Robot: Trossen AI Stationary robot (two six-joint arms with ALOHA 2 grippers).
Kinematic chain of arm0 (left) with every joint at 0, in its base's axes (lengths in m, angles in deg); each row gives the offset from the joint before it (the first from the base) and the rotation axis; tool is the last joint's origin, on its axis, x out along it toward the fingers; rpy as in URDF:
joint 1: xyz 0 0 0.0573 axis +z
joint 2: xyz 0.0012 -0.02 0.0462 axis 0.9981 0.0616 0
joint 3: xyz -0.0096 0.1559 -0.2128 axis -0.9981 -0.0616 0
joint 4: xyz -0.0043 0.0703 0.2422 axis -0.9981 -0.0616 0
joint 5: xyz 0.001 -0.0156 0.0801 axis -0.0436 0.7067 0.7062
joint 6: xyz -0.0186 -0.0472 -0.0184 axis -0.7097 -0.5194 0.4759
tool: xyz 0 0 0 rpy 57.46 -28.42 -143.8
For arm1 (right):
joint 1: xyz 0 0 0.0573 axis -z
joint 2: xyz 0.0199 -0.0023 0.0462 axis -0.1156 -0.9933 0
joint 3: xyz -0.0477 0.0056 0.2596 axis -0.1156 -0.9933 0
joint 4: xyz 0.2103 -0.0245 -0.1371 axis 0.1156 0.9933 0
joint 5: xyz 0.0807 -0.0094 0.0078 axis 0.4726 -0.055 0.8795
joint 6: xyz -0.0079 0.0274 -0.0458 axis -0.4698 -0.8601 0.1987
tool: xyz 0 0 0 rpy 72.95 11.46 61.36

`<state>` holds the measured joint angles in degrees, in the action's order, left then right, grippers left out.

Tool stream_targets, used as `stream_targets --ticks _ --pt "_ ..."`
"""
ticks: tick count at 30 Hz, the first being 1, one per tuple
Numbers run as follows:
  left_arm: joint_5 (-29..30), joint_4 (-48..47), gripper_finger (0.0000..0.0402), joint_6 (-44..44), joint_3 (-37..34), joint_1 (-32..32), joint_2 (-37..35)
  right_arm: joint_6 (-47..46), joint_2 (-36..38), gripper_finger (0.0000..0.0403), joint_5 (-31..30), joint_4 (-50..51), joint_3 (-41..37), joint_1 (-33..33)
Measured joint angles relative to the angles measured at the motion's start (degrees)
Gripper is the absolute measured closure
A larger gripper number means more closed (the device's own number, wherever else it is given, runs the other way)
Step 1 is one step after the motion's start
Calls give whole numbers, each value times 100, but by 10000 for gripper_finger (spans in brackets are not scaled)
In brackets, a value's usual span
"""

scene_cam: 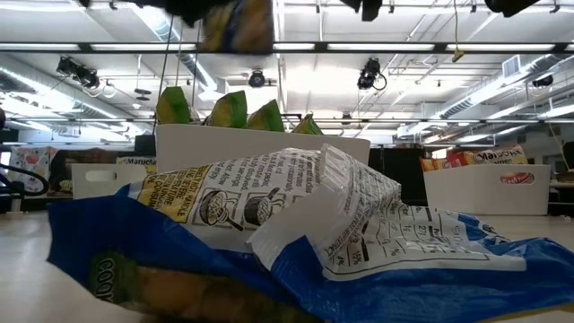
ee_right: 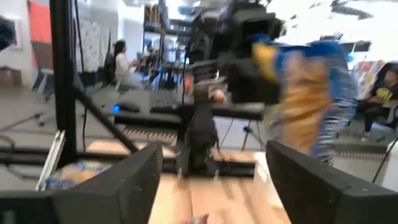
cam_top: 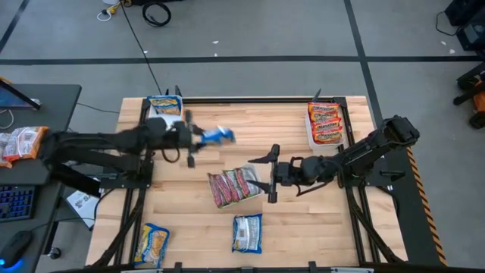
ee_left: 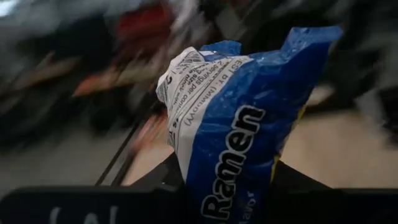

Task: Sort Maruchan noodles
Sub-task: Put the blue noodle pack into the top left white bin

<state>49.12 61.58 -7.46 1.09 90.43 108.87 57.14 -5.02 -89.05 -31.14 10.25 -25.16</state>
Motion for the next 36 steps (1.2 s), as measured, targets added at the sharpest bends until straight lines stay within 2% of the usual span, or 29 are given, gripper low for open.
stream_targets --ticks 3,5,7,12,16,20,25,30,36 --pt "1138 -2325 300 -83 465 282 -637 -110 -4 91 -4 336 -2 7" --pt "1980 -3897 302 -272 1009 481 -727 -216 -4 83 -37 496 -2 11" --pt "2383 -5229 303 -436 1580 718 -656 -273 -7 81 -21 575 -2 7" --pt "2466 -7511 303 -482 2599 1559 -128 -291 -7 84 -36 616 -2 -21" --pt "2501 -8805 303 -228 2695 2397 417 -296 -7 85 -293 625 -2 -201" --pt "2494 -8821 303 434 2367 3022 968 -337 -11 86 -731 626 -2 -499" --pt "2648 -7990 303 1544 1999 3561 1672 -669 -74 88 -1090 839 -4 -676" --pt "2944 -7777 303 2299 1965 3859 2412 -1069 -72 93 -1143 1127 -7 -851" --pt "2958 -7517 303 2559 1963 3922 3109 -1100 -72 96 -1310 1304 -7 -1012"
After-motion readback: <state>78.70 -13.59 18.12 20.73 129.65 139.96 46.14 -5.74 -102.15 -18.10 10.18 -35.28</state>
